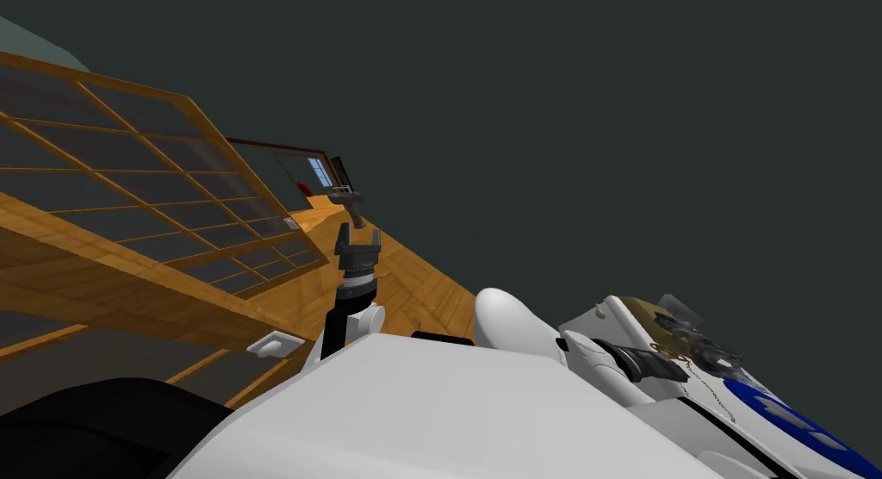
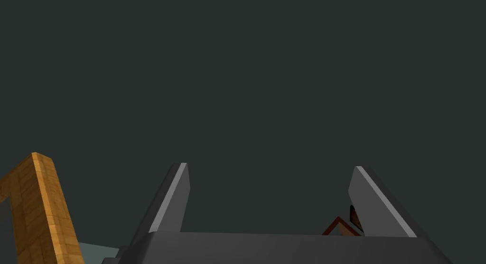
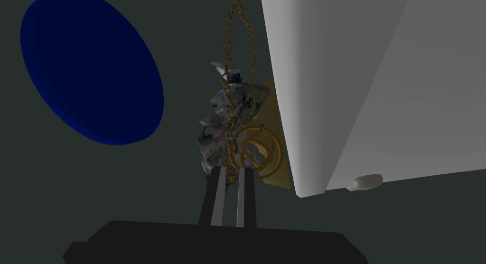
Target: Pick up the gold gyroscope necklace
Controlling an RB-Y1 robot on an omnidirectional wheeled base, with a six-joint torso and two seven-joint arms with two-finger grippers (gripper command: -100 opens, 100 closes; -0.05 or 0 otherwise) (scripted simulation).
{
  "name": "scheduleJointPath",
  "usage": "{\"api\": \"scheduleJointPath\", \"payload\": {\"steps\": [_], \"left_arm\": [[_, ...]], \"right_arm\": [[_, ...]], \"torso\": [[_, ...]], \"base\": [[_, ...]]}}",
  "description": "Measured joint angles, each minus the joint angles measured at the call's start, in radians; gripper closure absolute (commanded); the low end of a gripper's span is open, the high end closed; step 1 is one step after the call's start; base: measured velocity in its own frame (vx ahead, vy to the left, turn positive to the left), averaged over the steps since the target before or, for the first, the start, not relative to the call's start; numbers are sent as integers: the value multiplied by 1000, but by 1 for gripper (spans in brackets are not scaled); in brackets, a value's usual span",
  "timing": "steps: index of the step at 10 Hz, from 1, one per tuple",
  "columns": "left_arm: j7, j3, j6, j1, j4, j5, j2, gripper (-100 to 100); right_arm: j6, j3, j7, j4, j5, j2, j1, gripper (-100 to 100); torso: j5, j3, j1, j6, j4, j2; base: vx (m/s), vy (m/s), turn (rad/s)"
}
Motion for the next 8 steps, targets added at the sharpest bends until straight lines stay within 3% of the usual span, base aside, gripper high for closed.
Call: {"api": "scheduleJointPath", "payload": {"steps": [2,4,6,8], "left_arm": [[0,0,0,0,0,0,0,0],[0,0,0,0,0,0,0,0],[0,0,0,0,0,0,0,0],[0,0,0,0,0,0,0,0]], "right_arm": [[-13,-46,14,-32,54,13,11,100],[-38,-88,19,-27,116,28,-5,100],[-50,-107,15,-20,168,38,-9,100],[-66,-147,22,-40,226,53,-5,100]], "torso": [[0,0,0,0,0,0],[1,-1,1,0,0,-1],[1,0,1,-2,1,0],[1,0,1,-1,0,0]], "base": [[55,24,-172],[58,32,-175],[31,15,-106],[43,29,-185]]}}
